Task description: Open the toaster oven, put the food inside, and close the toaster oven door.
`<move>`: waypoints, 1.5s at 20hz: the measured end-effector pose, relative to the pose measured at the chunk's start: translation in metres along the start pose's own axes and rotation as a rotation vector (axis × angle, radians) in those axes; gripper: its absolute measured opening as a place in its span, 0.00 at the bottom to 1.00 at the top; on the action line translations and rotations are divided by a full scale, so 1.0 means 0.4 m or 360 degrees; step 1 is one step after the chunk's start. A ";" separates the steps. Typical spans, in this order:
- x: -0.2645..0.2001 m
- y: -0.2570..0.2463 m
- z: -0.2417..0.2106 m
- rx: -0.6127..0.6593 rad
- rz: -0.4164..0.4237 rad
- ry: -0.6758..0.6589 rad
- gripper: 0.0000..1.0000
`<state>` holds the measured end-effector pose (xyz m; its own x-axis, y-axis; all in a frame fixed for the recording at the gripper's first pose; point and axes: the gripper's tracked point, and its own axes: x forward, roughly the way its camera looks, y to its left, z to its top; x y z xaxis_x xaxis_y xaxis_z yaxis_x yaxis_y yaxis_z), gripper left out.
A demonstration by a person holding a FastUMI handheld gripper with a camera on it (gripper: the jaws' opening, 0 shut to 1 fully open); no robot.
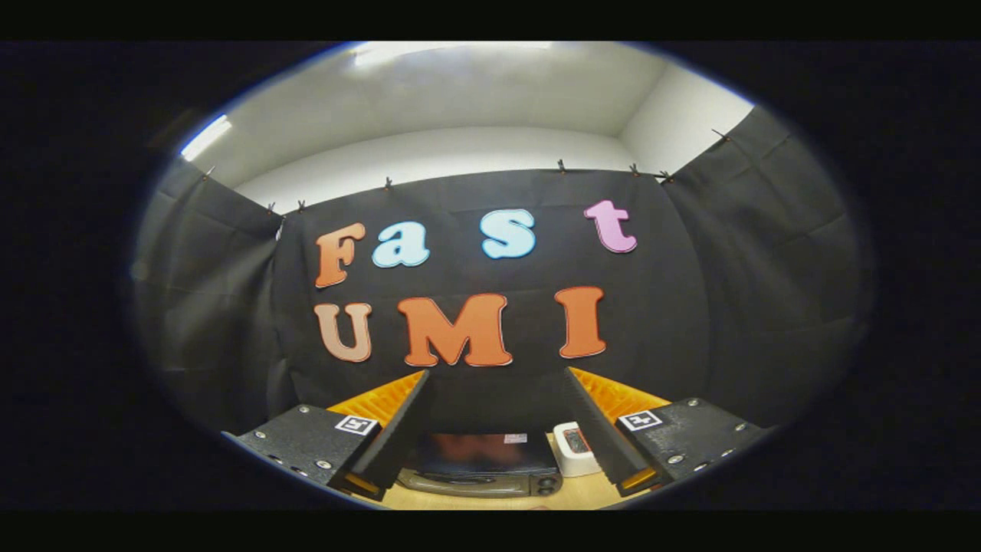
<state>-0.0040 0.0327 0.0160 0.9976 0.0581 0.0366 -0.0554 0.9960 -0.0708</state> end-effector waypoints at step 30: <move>0.120 0.192 -0.701 -0.0036 0.0120 0.0871 0.99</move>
<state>0.0512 0.0930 -0.2670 0.8669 0.0789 -0.4922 -0.1324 0.9884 -0.0748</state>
